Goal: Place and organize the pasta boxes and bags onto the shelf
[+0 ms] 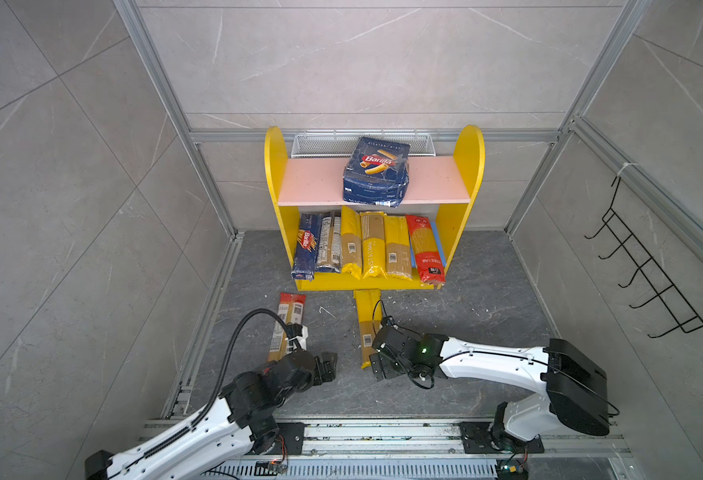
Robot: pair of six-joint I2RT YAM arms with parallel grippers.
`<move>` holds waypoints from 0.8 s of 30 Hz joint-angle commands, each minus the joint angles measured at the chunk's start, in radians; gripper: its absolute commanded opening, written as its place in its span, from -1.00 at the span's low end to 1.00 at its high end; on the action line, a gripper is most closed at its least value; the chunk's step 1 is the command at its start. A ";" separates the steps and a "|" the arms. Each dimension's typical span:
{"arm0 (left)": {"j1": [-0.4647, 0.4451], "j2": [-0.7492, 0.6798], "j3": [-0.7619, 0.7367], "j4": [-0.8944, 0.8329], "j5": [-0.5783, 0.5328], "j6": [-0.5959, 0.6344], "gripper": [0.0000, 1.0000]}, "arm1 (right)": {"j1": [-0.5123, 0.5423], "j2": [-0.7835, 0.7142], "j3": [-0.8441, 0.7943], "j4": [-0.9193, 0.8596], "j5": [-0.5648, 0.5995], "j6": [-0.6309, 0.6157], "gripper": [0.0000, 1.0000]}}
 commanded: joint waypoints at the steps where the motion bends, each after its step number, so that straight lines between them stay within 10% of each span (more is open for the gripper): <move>1: 0.000 -0.108 -0.010 -0.128 -0.061 -0.034 0.99 | 0.007 0.060 0.020 0.107 0.062 0.050 0.99; 24: 0.000 -0.270 0.003 -0.243 -0.071 -0.009 0.99 | 0.064 0.412 0.131 0.155 0.220 0.209 0.98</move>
